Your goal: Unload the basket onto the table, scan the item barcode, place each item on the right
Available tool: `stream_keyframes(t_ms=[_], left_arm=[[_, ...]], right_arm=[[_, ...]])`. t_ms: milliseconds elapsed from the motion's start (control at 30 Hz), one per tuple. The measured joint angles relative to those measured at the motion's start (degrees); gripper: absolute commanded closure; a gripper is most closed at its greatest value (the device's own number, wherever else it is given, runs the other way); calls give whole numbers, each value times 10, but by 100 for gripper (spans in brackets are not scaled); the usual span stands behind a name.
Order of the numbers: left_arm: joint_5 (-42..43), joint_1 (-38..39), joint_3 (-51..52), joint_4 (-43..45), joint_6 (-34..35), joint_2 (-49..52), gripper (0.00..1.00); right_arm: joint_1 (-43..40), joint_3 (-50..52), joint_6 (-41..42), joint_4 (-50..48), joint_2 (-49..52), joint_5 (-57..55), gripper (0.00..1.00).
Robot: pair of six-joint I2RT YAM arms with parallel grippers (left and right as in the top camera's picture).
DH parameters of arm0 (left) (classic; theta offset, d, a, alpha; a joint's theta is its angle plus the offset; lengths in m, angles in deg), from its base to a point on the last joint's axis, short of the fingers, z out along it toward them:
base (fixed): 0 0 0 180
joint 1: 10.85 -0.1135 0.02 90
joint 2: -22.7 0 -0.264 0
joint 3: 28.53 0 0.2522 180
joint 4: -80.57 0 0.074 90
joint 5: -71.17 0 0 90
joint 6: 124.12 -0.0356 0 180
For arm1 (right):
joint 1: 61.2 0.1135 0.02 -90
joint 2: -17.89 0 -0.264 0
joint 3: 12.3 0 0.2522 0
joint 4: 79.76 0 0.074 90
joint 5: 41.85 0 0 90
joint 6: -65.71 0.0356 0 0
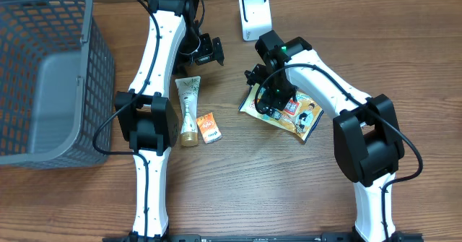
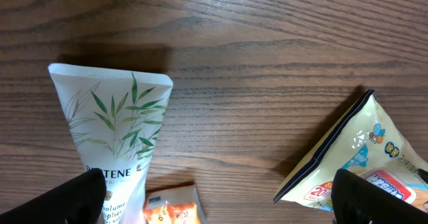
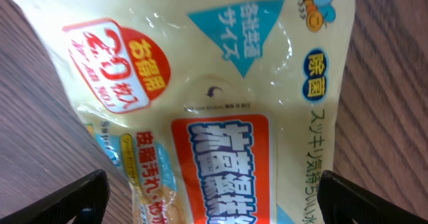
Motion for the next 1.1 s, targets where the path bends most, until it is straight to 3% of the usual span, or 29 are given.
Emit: stream_keyframes(t_ms=[433, 533, 567, 633, 800, 933, 1100], left_arm=[[0, 0, 0, 0, 0, 0, 0], [0, 0, 0, 0, 0, 0, 1], [0, 0, 0, 0, 0, 0, 0], [0, 0, 0, 0, 0, 0, 0], [0, 0, 0, 0, 0, 0, 0], [0, 0, 0, 0, 0, 0, 0], [0, 0, 0, 0, 0, 0, 0]], right_arm=[[-8, 67, -3, -53, 0, -13, 2], [-8, 83, 4, -81, -6, -18, 20], [-8, 88, 7, -89, -8, -19, 38], [-8, 93, 17, -102, -11, -18, 57], [-8, 94, 61, -127, -16, -15, 83], [-8, 93, 111, -141, -19, -16, 96], [-8, 69, 196, -153, -12, -15, 96]])
